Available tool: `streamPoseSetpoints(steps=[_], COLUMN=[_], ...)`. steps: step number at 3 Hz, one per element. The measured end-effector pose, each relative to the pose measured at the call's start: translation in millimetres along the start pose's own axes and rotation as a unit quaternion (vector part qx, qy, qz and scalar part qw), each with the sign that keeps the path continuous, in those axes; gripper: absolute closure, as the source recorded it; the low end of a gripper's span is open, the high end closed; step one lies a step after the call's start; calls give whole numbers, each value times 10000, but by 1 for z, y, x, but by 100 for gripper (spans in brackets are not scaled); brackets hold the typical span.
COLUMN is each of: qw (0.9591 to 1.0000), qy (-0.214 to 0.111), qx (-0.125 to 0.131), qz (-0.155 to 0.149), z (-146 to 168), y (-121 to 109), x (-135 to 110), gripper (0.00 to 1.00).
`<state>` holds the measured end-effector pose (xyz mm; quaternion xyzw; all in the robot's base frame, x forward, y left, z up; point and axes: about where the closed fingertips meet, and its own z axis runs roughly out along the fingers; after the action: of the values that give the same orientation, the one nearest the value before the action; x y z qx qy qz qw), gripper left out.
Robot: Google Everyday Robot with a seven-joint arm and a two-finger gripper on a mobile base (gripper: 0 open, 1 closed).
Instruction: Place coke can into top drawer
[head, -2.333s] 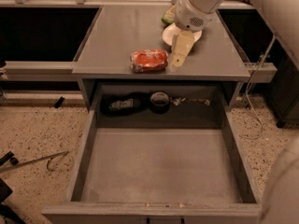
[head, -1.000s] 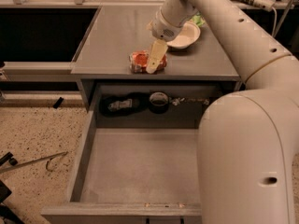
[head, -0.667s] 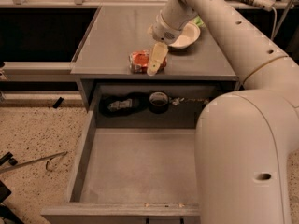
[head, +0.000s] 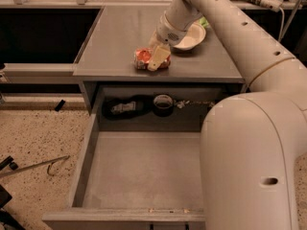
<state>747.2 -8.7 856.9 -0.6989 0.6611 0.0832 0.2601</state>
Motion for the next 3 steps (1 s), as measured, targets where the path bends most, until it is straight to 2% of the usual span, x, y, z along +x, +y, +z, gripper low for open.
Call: streamPoseSetpoints(steps=[1,2,3], qw=[10000,9996,9972], qy=[20,-160,-552], qx=[16,-63,-131], qz=[-26,-225,-489], z=[-5,-28,-60], y=[4,32,78], x=[-2,-16,-36], gripper=[64,87,100])
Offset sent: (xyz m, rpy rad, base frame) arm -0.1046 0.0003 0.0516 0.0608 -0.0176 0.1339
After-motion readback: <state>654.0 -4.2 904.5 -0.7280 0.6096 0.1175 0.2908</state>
